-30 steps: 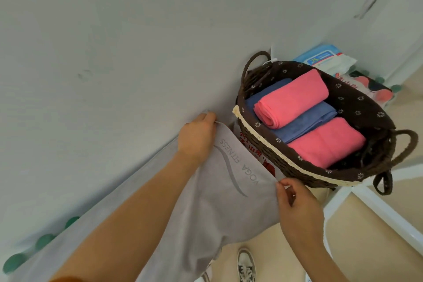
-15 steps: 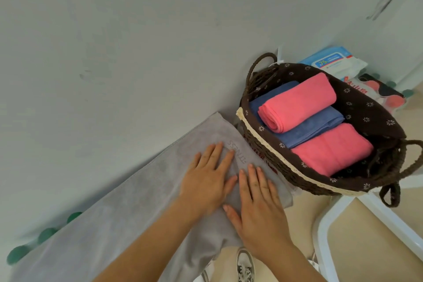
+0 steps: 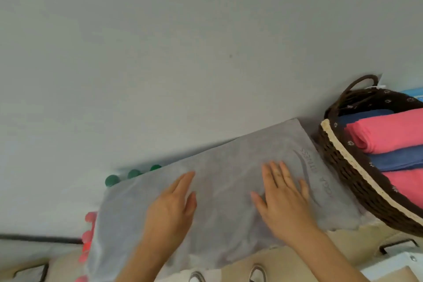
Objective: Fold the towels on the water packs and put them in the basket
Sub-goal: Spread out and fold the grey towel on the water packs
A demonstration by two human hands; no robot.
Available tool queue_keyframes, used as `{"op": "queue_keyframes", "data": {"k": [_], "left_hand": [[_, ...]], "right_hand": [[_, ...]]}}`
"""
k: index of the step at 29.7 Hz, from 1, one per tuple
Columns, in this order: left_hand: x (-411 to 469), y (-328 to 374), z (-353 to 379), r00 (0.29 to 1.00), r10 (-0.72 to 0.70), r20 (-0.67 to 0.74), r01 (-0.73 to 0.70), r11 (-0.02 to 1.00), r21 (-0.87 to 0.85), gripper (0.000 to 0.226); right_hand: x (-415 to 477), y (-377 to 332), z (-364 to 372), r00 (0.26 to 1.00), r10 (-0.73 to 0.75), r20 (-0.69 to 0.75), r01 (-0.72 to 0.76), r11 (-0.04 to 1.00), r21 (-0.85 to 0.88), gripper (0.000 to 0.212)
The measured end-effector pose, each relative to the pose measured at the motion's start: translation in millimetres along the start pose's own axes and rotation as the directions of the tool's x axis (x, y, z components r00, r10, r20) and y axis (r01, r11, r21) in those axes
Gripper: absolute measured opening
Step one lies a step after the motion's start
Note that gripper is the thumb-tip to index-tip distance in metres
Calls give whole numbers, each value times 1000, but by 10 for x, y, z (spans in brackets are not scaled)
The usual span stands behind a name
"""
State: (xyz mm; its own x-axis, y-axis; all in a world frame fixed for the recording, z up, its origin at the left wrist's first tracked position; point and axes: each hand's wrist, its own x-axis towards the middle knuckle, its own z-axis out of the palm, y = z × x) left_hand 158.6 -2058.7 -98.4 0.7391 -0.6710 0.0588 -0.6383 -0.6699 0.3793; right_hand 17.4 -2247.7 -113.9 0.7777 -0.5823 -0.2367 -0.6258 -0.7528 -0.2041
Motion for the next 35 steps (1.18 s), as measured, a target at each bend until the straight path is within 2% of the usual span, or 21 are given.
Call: {"op": "queue_keyframes", "data": {"k": [3, 4, 6, 8, 10, 12, 15, 17, 19, 22, 26, 30, 32, 33, 35], "left_hand": [[-297, -523, -319, 967, -220, -127, 214, 975, -60, 26], [-393, -714, -387, 948, -276, -157, 269, 961, -69, 23], [-547, -1108, -459, 903, -389, -183, 375, 921, -106, 25], [-662, -1494, -469, 843, -525, -120, 501, 846, -184, 27], [-718, -1819, -433, 782, -623, 16, 606, 753, -257, 24], [-717, -2018, -378, 734, -661, 156, 660, 640, -394, 17], [-678, -2078, -373, 656, -662, 363, 697, 346, -628, 20], [-638, -2066, -383, 635, -646, 424, 651, 153, -743, 22], [-584, -2048, -413, 655, -643, 397, 575, 83, -814, 18], [-500, -2099, -415, 705, -618, 349, 522, 119, -845, 23], [-398, -2154, -404, 792, -577, 200, 473, 373, -798, 25], [-111, -2199, -469, 841, -541, 20, 370, 548, -750, 31], [63, -2241, -462, 847, -531, -15, 367, 606, -705, 33], [126, -2260, -448, 844, -536, 0, 390, 615, -685, 35], [177, -2300, -417, 839, -541, 59, 435, 600, -671, 39]], "right_hand": [[120, -626, 32, 975, -199, -95, 201, 979, 15, 55], [146, -840, 62, 943, -280, -182, 283, 959, -4, 46], [163, -1289, 93, 890, -394, -229, 403, 915, -6, 34], [191, -1717, 114, 858, -460, -230, 476, 879, 17, 31], [257, -2090, 190, 837, -503, -215, 521, 853, 33, 30], [363, -2409, 297, 828, -529, -189, 546, 836, 55, 26], [517, -2769, 432, 837, -537, -107, 547, 832, 95, 32], [613, -2881, 512, 861, -502, -82, 508, 857, 86, 35], [692, -2935, 567, 881, -470, -59, 473, 880, 48, 34], [745, -3007, 633, 909, -413, -49, 415, 909, 44, 26], [766, -3043, 670, 917, -370, -147, 387, 915, 115, 15], [856, -3160, 612, 893, -300, -336, 376, 907, 189, 13], [871, -3232, 539, 874, -307, -377, 395, 900, 183, 12], [855, -3257, 518, 877, -327, -351, 403, 900, 167, 12], [740, -3262, 543, 895, -399, -200, 419, 905, 70, 25]]}}
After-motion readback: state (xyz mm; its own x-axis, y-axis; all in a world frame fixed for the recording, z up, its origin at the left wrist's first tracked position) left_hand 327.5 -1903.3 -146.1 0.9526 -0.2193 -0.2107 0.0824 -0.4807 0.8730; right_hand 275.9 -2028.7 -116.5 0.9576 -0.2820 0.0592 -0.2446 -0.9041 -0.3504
